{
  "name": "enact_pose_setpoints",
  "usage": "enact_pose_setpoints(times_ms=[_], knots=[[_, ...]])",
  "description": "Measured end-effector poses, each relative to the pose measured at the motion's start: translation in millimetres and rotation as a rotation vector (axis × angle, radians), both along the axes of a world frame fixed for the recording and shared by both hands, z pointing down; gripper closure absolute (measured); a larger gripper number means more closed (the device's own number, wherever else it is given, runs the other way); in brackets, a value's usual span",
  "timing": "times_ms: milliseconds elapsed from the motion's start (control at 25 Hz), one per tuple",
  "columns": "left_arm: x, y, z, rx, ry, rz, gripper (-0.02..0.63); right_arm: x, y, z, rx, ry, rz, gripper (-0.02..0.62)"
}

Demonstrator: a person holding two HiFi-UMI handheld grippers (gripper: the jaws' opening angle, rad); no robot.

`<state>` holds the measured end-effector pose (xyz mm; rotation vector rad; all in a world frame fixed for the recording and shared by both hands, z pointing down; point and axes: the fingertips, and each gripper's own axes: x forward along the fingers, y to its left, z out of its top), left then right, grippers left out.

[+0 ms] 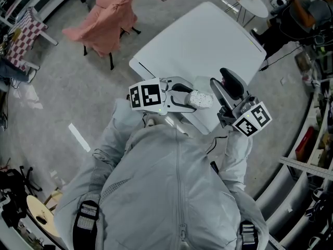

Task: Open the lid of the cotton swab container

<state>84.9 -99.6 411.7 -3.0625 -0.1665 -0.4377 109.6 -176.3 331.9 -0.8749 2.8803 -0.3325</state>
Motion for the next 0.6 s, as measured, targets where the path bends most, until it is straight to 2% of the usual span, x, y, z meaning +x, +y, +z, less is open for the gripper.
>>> enact_pose_setpoints(times_ms=[80,240,320,440,600], knots=[[0,2,-1,-0.005,0.011,0.008,0.391,-1,0,5,-0.019,0.002,-0.006,0.362],[0,6,-8,-0.017,0.047,0.015,0.393,-11,7,19,-0.027,0.069,-0.031,0.362],[0,8,-7,-0.010,0.047,0.019,0.393,-13,10,22,-0.041,0.058,-0.034,0.362],[3,12,-8,0.004,0.052,0.026,0.393,-10,11,22,-0.109,-0.006,-0.052,0.362],[9,18,-13,0.024,0.059,0.040,0.394,-4,13,22,-0.274,-0.145,-0.114,0.362]])
